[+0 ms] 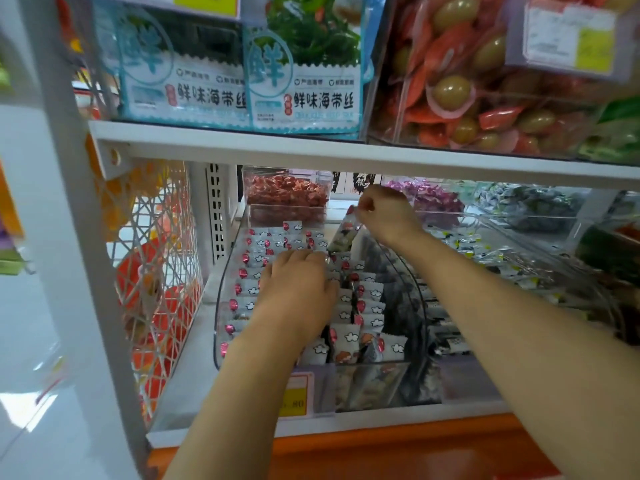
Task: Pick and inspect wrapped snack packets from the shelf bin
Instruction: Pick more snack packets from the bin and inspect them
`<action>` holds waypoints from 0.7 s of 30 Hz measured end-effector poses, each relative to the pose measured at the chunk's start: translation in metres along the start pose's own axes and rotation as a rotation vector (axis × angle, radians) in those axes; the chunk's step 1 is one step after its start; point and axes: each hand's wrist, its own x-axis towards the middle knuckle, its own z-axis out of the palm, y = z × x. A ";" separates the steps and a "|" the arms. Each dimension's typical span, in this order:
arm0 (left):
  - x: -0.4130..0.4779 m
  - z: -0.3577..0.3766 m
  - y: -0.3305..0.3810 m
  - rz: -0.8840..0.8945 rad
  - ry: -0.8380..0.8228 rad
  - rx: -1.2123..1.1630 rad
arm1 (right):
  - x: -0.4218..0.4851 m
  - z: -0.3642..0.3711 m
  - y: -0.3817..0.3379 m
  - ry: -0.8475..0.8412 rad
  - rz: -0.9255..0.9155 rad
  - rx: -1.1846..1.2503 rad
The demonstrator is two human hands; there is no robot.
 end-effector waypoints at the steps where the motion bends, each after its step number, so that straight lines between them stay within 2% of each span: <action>1: -0.002 -0.002 0.001 0.001 0.020 -0.017 | -0.007 -0.005 0.000 0.068 0.023 0.095; 4: -0.010 -0.006 0.006 0.004 0.108 -0.111 | -0.040 -0.021 0.002 0.290 0.123 0.408; 7: -0.019 -0.009 0.011 -0.006 0.172 -0.248 | -0.083 -0.031 0.000 0.391 0.314 0.827; 11: -0.029 -0.011 0.017 -0.001 0.153 -0.339 | -0.122 -0.040 -0.009 0.351 0.438 1.167; 15: -0.034 -0.013 0.020 -0.003 0.132 -0.595 | -0.140 -0.049 -0.015 0.316 0.447 1.252; 21: -0.036 -0.017 0.016 -0.255 0.097 -1.111 | -0.163 -0.051 -0.012 0.209 0.447 1.475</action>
